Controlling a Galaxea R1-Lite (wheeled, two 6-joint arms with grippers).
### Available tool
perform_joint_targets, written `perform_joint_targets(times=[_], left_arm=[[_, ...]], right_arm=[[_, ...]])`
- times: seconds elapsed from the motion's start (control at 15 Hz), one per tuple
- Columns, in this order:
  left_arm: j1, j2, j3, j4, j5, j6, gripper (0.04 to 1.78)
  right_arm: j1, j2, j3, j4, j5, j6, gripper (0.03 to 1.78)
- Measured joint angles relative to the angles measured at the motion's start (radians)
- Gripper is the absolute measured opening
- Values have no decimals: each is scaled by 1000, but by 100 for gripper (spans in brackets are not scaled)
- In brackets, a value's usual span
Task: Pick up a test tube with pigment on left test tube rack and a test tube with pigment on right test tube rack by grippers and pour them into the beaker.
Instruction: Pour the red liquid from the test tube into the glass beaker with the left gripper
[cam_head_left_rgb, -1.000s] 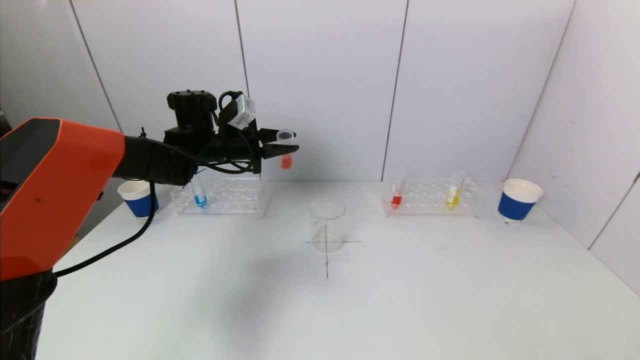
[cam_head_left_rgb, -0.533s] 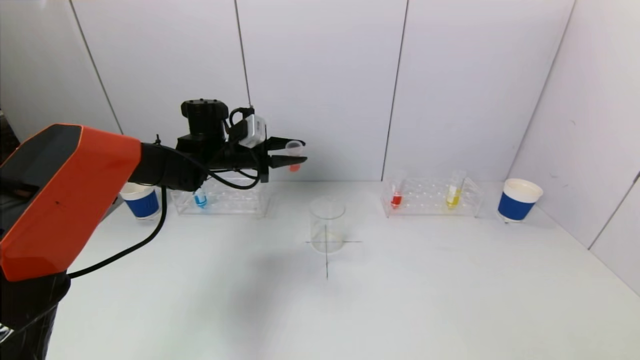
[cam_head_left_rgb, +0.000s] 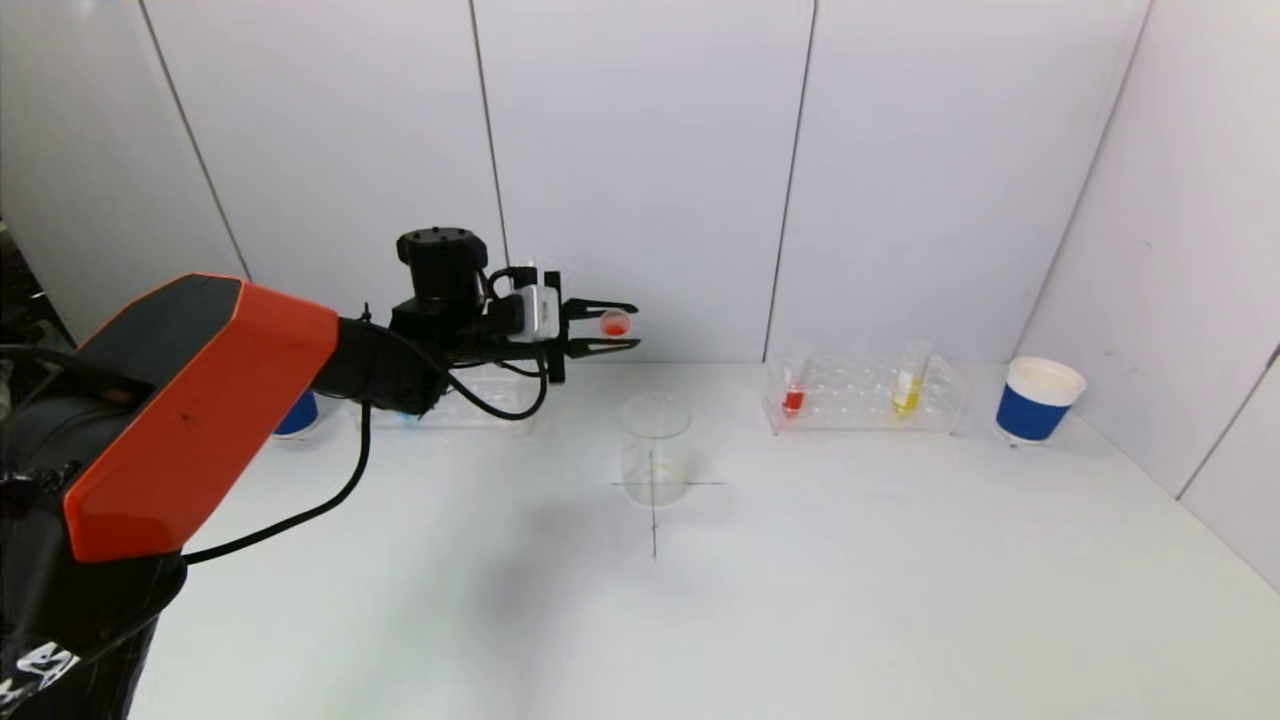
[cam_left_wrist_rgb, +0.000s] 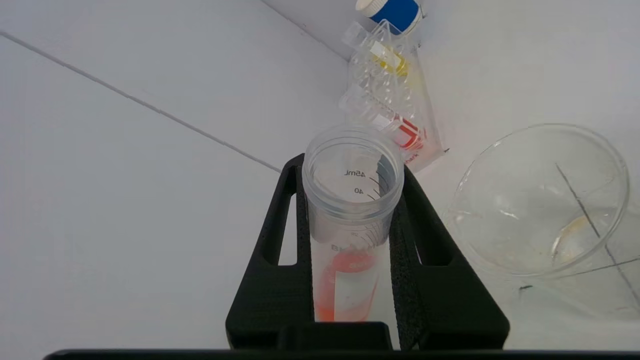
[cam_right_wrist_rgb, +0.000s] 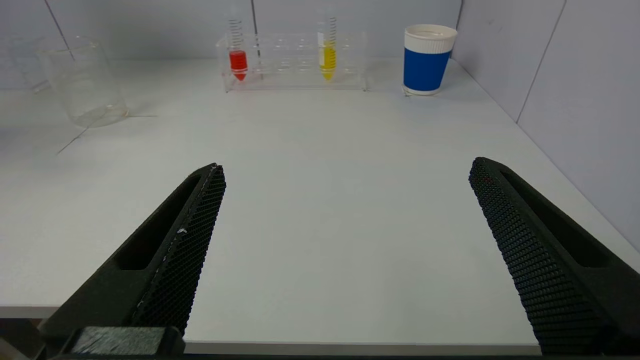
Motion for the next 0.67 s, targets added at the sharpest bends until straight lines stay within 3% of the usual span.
perform_joint_targets(times=[0.67], left_arm=[[-26,67,-2,-9,44,239,45]], right_arm=[[0,0,0,0,0,0,177]])
